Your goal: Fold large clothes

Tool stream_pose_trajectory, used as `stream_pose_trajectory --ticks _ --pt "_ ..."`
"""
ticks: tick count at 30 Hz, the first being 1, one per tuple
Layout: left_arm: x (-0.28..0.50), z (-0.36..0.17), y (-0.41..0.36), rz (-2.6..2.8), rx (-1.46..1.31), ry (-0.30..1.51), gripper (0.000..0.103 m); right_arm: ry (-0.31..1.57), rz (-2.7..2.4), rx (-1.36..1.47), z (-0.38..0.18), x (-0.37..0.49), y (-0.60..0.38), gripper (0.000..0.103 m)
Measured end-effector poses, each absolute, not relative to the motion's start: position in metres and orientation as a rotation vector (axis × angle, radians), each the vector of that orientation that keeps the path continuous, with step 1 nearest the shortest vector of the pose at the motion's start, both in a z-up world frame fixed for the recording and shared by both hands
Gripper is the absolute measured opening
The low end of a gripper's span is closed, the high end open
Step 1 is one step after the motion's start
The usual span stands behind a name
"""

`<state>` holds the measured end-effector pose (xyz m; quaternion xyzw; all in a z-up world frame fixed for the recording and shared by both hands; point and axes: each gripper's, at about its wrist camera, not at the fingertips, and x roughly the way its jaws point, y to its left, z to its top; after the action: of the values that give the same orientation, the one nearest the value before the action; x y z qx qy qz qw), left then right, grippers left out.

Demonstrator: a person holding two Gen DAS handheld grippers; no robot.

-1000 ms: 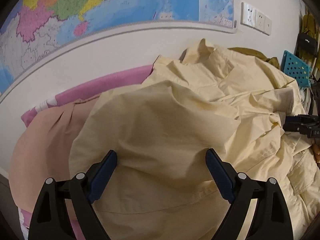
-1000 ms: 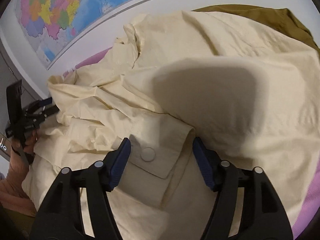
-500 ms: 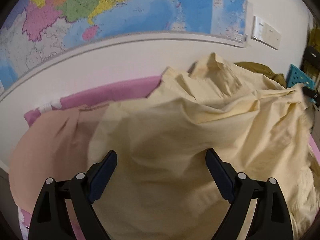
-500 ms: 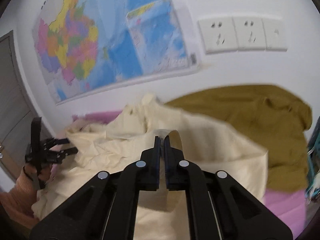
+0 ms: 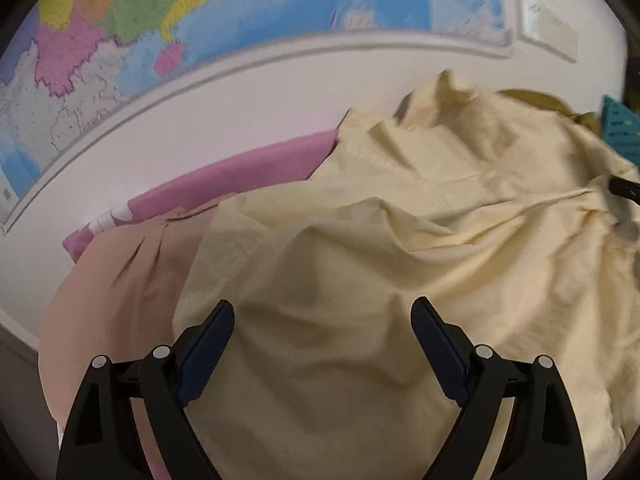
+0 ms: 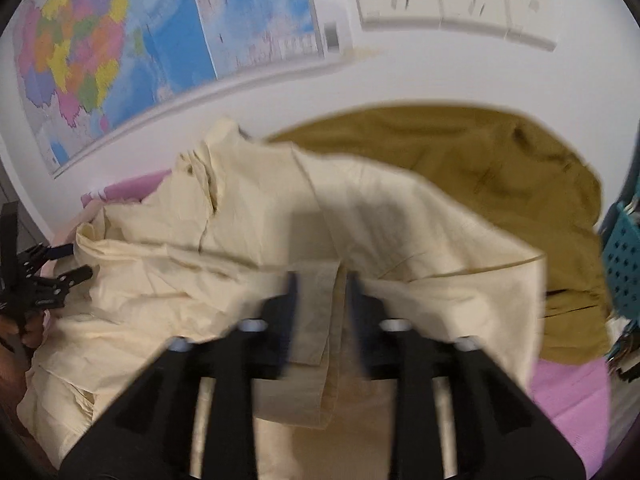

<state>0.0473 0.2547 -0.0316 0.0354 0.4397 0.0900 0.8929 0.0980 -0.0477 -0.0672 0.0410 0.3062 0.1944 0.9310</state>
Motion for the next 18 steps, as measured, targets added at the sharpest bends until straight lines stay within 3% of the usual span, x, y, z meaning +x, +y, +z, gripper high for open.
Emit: stream_pose_trajectory --ticks 5,11,14,18 --pt "0.017 -0.018 0.234 0.05 0.079 0.889 0.087 0.561 0.56 -0.009 -0.049 0.053 -0.027 0.035" --pt "0.039 -0.049 0.224 0.096 0.169 0.98 0.087 0.714 0.596 -0.113 -0.088 0.077 0.014 0.03" --pt "0.046 -0.053 0.236 0.136 0.122 0.995 0.087 0.766 0.583 -0.081 -0.1 0.092 0.01 0.022" --pt "0.023 -0.031 0.255 0.152 0.039 0.936 0.087 0.724 0.595 -0.071 -0.082 0.074 0.002 0.034"
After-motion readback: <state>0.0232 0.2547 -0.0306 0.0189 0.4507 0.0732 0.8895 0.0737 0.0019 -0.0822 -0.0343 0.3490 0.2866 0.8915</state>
